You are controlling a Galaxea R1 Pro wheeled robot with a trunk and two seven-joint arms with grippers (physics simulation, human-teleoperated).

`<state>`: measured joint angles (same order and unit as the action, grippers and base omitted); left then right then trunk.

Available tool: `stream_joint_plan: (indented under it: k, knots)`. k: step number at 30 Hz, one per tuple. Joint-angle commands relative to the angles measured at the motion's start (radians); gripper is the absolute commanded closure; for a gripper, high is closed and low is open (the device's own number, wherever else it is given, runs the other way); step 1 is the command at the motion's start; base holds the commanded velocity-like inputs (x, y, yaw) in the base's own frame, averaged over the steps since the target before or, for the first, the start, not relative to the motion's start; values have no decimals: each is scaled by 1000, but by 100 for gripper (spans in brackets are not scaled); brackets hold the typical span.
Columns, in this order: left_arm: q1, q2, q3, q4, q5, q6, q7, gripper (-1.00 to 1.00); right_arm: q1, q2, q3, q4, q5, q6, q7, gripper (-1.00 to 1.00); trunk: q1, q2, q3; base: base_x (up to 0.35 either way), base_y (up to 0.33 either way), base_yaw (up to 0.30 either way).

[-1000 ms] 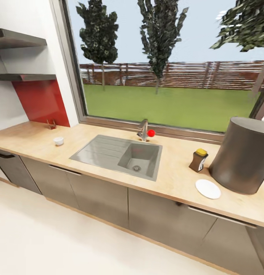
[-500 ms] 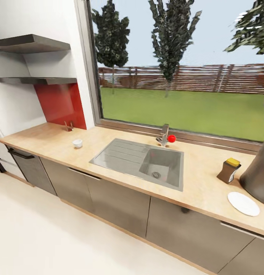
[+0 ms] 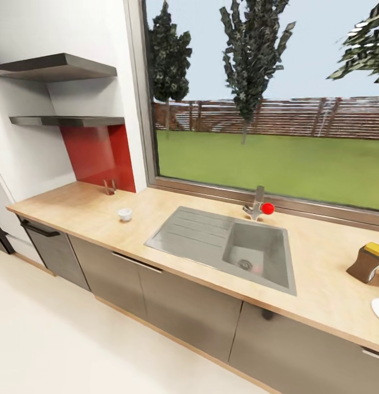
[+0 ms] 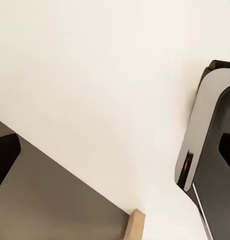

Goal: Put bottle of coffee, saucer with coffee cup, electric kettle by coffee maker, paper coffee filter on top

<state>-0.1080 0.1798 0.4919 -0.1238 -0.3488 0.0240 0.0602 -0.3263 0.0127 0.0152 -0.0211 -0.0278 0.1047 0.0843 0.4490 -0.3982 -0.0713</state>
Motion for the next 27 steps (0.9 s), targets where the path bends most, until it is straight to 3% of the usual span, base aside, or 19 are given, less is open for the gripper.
stream_joint_plan:
  k: [1,14,27]
  knots:
    - [-1,0,6,0,-10,2,1,-100,0,0,2,-2,-3,6,2,-100,1,-2,0,242,249,0]
    - [-1,-1,7,0,-10,2,1,-100,0,0,2,-2,-3,6,2,-100,1,-2,20,223,264,0]
    - [-1,-2,2,0,-13,2,1,-100,0,0,2,-2,-4,6,1,-100,1,-2,31,103,329,0]
